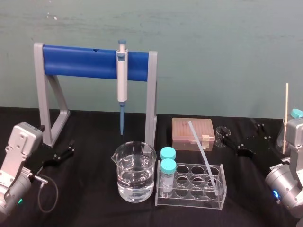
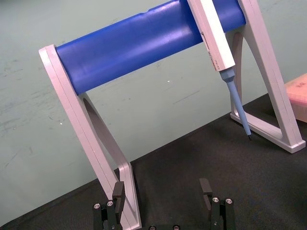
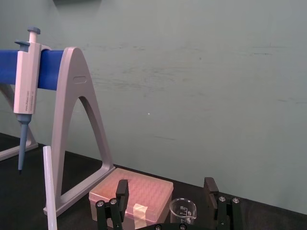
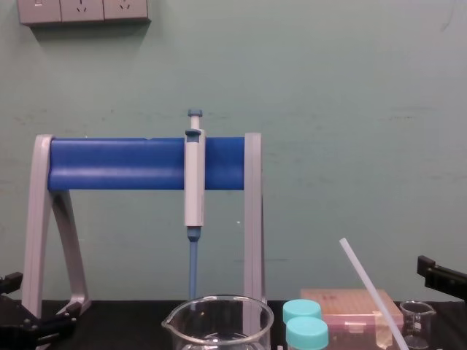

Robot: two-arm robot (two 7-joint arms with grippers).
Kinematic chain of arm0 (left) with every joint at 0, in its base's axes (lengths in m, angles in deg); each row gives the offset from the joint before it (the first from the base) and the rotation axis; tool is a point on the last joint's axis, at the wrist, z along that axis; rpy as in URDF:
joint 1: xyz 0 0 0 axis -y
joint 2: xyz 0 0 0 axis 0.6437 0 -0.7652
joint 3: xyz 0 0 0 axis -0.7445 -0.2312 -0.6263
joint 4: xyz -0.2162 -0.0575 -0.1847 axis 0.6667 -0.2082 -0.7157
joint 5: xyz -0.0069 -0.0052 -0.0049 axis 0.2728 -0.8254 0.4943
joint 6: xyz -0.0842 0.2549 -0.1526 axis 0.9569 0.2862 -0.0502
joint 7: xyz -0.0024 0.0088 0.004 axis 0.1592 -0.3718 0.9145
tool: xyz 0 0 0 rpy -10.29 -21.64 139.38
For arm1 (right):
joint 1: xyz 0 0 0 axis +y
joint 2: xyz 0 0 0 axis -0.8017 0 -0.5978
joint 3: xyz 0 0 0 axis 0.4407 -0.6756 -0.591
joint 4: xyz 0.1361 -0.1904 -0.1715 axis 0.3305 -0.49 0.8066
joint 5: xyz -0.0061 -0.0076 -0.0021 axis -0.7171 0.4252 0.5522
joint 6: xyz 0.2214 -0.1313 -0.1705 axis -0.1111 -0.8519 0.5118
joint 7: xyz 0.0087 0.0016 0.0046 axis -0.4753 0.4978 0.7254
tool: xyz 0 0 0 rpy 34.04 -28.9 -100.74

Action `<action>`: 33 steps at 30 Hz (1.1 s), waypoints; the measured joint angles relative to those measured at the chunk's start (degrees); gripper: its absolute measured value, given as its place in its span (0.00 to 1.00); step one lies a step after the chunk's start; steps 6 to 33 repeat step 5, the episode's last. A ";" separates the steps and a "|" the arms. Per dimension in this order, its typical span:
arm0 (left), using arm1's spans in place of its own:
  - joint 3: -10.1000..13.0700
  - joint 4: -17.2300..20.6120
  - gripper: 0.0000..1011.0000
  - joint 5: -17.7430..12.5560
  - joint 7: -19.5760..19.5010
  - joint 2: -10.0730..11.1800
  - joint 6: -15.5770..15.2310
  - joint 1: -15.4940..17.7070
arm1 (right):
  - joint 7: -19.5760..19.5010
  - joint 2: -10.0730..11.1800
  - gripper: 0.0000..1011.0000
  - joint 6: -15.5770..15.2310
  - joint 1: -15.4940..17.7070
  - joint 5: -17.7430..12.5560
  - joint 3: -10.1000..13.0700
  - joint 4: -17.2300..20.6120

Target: Pick up the stirring rod with one hand, then place it down.

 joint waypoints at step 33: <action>0.00 0.00 0.99 0.00 0.00 0.00 0.00 0.00 | 0.03 0.00 0.99 0.05 0.00 -0.02 0.00 0.00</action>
